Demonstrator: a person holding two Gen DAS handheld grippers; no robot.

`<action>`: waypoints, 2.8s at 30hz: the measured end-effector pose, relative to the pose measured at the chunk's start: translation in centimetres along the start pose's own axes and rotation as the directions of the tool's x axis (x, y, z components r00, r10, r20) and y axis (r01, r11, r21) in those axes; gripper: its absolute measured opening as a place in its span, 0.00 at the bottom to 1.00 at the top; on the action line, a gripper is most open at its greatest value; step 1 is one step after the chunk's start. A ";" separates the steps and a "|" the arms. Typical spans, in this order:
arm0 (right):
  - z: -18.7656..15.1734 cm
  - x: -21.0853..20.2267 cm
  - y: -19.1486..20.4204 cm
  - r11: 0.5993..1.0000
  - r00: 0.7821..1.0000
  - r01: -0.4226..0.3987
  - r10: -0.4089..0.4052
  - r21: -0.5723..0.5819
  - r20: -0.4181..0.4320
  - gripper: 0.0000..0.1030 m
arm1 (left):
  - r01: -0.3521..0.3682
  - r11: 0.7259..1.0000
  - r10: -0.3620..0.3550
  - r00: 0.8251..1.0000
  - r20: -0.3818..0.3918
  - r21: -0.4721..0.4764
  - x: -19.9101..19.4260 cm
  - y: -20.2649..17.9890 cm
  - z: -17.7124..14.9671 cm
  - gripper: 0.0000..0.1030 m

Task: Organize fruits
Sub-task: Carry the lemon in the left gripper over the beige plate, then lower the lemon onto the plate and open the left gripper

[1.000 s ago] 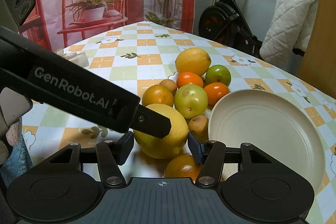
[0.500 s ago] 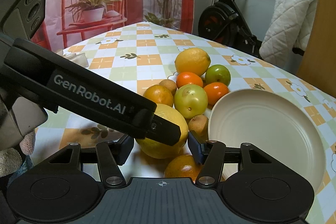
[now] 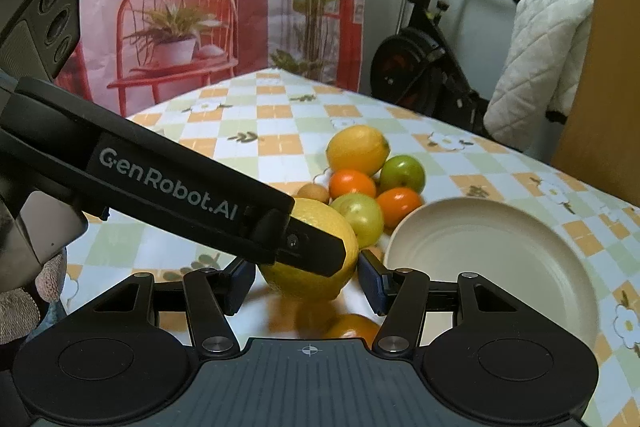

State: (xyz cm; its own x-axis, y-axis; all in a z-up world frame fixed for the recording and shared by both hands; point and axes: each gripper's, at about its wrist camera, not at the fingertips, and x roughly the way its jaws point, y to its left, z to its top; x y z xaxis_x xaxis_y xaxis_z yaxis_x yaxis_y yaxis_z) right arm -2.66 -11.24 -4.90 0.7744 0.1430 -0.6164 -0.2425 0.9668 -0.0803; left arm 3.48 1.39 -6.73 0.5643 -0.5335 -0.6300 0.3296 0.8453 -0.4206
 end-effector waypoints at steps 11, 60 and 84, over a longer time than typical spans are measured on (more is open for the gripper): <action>-0.2 -0.5 -1.9 0.999 0.999 0.019 -0.021 0.050 0.037 0.50 | -0.024 0.997 0.024 1.000 -0.010 0.076 1.0 -2.2 1.4 0.59; 1.1 4.7 -11.5 0.964 0.988 0.144 -0.152 0.223 0.017 0.59 | -0.081 0.975 0.086 0.996 -0.017 0.207 10.3 -5.0 7.6 0.60; -2.7 -2.6 -4.8 0.983 0.994 0.082 -0.093 0.167 0.055 0.58 | -0.016 0.995 0.015 1.000 0.007 0.099 1.6 -2.9 1.4 0.59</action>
State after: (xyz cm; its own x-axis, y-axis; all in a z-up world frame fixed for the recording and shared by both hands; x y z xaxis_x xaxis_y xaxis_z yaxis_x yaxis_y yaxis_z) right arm -5.12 -16.87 -5.00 0.8245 0.0643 -0.5622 -0.0771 0.9970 0.0009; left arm 4.53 -1.84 -5.62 0.5746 -0.5205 -0.6315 0.3938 0.8523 -0.3442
